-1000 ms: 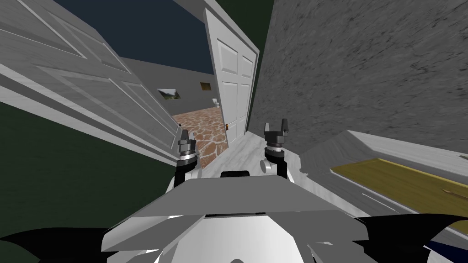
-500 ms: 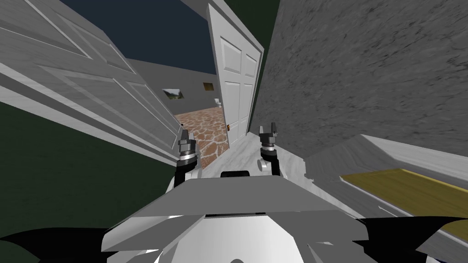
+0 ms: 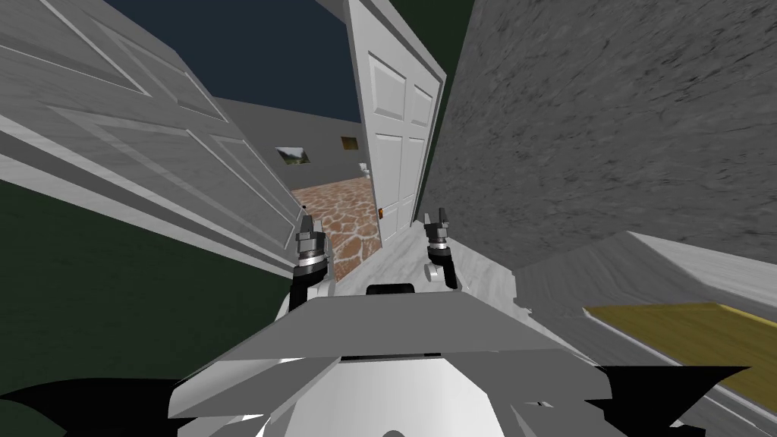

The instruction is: Push the door open

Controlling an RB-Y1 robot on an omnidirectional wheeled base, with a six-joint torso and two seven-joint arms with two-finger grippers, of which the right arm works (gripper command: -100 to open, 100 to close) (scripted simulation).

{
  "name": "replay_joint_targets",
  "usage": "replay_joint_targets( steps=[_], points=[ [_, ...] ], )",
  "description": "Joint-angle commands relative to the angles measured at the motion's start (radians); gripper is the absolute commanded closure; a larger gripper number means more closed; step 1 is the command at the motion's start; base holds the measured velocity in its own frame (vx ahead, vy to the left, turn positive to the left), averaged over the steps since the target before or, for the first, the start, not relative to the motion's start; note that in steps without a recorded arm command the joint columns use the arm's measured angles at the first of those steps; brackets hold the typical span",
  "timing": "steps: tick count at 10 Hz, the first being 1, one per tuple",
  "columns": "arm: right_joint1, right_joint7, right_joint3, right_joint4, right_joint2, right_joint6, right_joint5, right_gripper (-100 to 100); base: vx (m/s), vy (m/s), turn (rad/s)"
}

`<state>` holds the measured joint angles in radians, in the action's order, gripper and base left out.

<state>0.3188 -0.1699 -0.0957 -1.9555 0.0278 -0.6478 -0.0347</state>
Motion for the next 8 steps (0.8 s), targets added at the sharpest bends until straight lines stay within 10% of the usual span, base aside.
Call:
replay_joint_targets(
  steps=[1, 8],
  points=[
    [-0.018, -0.001, -0.006, 0.05, 0.007, -0.01, -0.004, -100, 0.074, -0.017, 0.116],
    [-0.086, -0.006, -0.016, 0.221, 0.025, -0.036, -0.014, -100, 0.056, -0.011, 0.058]
  ],
)
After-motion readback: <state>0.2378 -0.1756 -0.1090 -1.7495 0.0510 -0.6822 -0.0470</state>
